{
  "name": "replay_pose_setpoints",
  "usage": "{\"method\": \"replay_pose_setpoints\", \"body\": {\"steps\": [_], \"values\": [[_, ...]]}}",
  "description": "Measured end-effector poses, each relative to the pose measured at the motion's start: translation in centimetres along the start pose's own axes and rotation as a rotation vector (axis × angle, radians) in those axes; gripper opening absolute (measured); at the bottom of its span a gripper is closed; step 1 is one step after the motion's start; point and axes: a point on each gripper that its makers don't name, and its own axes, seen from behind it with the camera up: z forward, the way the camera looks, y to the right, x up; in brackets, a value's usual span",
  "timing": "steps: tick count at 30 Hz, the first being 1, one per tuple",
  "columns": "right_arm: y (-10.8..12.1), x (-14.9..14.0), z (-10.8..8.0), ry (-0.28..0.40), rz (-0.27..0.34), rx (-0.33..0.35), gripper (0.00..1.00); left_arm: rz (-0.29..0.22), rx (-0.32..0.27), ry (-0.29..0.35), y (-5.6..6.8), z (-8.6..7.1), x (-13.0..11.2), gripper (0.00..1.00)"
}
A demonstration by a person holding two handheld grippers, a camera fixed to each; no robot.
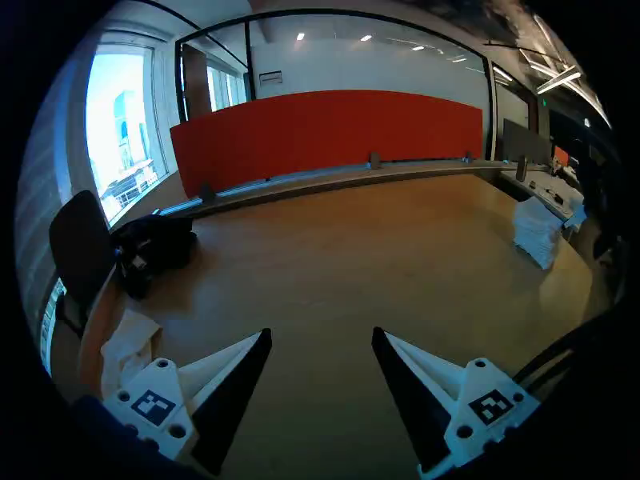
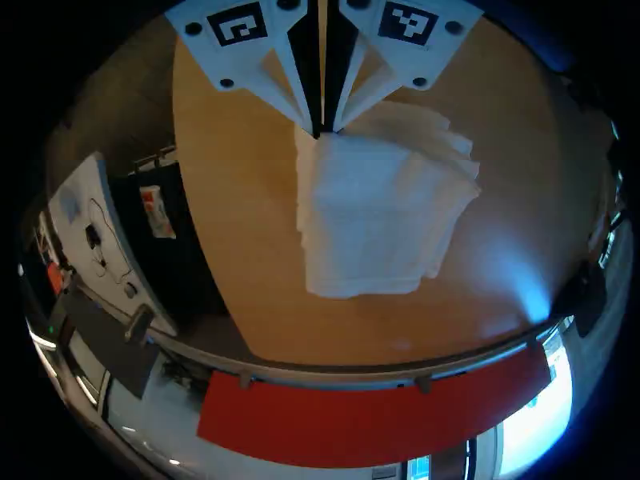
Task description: Fold towel
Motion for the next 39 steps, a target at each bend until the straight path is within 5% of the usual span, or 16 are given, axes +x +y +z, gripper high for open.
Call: {"method": "replay_pose_setpoints", "body": {"steps": [18, 33, 37, 39], "values": [[0.8, -0.7, 1.4, -0.031, 0.036, -0.052, 0.05, -0.004, 0.007, -0.005, -0.3, -0.3, -0.5, 0.93], [1.0, -0.7, 0.4, 0.003, 0.048, -0.087, 0.12, -0.012, 0.012, -0.001, -0.9, -0.4, -0.4, 0.93], [1.1, -0.8, -0.3, 0.017, 0.064, -0.096, 0.24, -0.014, 0.011, -0.001, -0.9, -0.4, -0.4, 0.93], [1.2, -0.9, -0.6, 0.022, 0.068, -0.101, 0.41, -0.014, 0.01, 0.0, -0.9, -0.3, -0.4, 0.93]]}}
